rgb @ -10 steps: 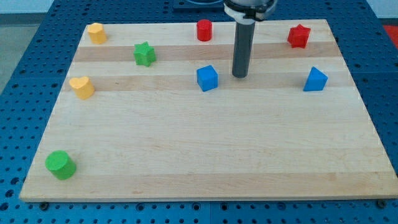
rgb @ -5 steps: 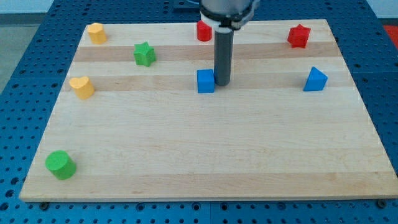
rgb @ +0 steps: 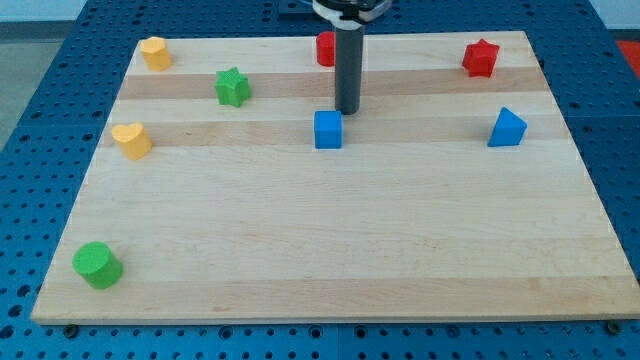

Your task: Move the blue cube to the bottom center of the board

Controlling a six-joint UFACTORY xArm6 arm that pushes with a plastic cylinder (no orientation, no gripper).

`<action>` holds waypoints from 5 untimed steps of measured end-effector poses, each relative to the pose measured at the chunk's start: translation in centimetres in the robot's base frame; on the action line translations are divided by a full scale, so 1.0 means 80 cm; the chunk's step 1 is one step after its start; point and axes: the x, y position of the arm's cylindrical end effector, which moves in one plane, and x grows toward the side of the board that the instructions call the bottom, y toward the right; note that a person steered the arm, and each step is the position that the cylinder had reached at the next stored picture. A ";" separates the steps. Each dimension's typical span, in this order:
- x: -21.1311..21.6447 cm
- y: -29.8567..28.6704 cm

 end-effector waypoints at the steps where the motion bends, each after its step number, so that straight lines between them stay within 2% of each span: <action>1: 0.012 -0.010; 3: 0.099 -0.010; 5: 0.093 -0.022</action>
